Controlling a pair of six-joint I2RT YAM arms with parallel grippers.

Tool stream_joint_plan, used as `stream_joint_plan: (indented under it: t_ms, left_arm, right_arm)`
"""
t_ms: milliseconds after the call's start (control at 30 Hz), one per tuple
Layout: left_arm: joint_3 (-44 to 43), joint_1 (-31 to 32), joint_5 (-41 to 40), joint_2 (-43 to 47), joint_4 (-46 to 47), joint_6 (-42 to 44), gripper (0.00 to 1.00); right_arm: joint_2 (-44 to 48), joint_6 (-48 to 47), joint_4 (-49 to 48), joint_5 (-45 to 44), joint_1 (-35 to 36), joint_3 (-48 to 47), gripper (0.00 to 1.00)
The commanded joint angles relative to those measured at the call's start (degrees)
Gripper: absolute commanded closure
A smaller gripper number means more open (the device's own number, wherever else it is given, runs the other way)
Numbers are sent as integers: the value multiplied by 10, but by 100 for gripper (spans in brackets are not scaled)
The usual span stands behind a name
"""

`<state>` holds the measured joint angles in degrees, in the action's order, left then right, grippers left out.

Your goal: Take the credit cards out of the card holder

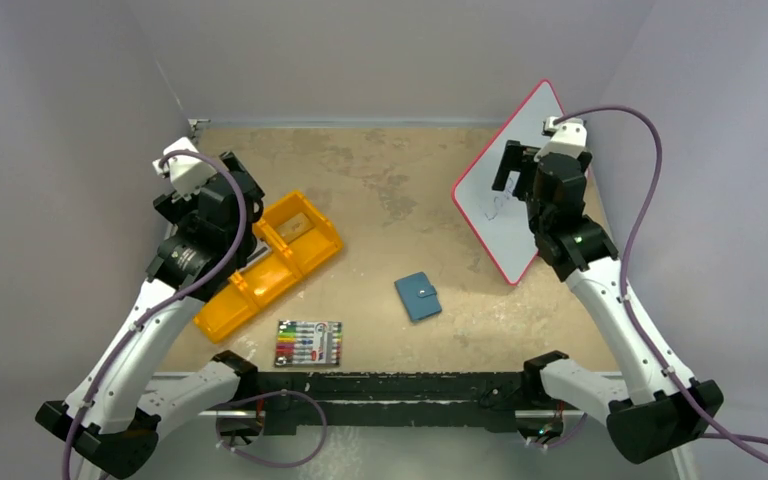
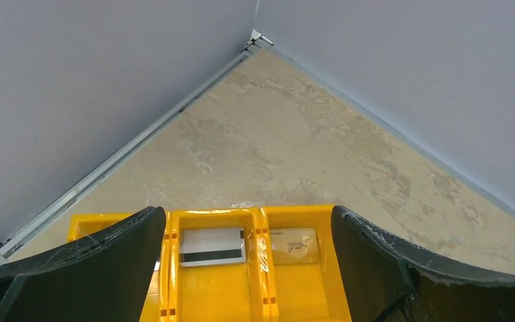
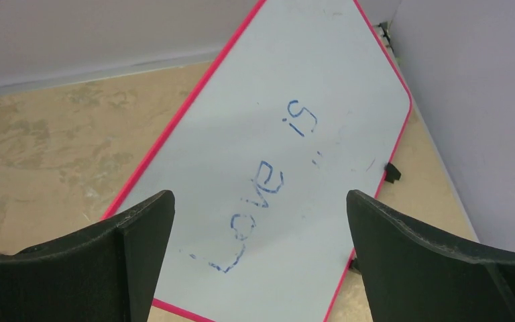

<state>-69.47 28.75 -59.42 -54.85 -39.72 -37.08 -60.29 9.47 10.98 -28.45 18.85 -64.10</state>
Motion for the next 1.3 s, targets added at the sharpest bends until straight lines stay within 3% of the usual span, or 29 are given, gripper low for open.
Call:
stream_joint_plan:
  t_ms: [0,200,400,533,767,1067,1267]
  left_arm:
    - [12,-26,10,3,41,7,6]
    - [42,-67,88,19,66,12,3]
    - [107,-102,261,38,154,9,3]
    - [112,-115,400,9,167,8,4]
    - [139,-106,540,-4,195,14,5]
    - [177,-105,577,35,204,13,5]
    - [181,-105,577,42,213,4,5]
  right_arm:
    - [20,33,14,16,-25,15,0]
    - [45,104,65,-9,-66,50,0]
    - [50,173,115,-54,-109,82,0]
    - [33,202,121,-31,-167,100,0]
    - [-3,256,114,-11,-266,163,0]
    - [-40,377,185,26,-310,204,0]
    - [-52,387,169,46,-313,233,0]
